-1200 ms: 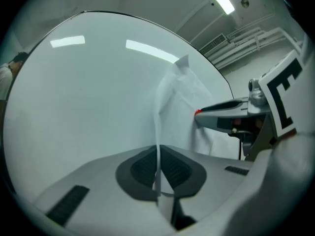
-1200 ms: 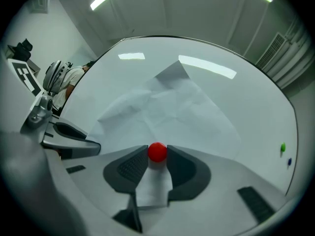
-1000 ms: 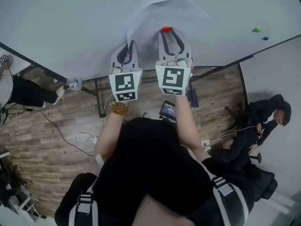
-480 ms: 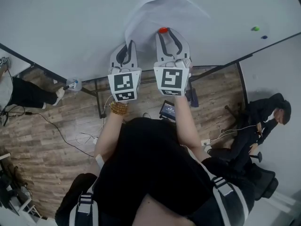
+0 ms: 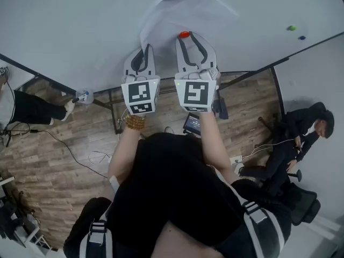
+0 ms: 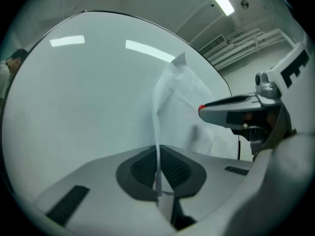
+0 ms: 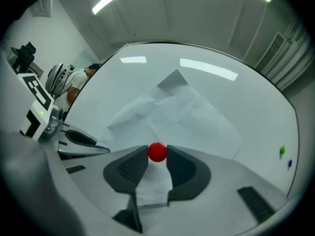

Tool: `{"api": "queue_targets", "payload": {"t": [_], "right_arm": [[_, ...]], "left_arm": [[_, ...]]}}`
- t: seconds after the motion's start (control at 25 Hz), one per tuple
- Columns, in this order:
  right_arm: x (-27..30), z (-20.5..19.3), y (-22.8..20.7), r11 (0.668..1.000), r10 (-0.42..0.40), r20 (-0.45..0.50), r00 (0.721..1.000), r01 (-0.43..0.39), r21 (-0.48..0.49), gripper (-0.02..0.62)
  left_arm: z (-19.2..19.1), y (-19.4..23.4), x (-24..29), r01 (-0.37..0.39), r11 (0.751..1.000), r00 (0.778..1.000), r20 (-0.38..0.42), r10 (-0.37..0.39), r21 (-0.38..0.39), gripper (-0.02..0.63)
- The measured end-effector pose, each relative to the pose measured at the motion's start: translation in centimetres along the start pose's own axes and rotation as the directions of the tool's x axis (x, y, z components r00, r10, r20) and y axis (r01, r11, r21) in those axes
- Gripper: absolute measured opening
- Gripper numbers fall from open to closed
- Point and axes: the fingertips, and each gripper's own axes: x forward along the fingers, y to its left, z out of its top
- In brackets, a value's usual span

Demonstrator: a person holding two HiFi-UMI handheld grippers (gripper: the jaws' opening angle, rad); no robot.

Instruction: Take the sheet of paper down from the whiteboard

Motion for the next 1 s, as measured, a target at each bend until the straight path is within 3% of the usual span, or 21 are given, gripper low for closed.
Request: {"api": "queue_targets", "payload": {"t": [1.0], "right_arm": [[-2.3,-0.9,0.5,0.998,0.002,-0.015,1.000,-0.002,0.057,0.117]], "left_arm": [[-0.2,0.8,-0.3,0.029,1.000,1.000,-0.010,-0.030,-0.009,0.011]]}}
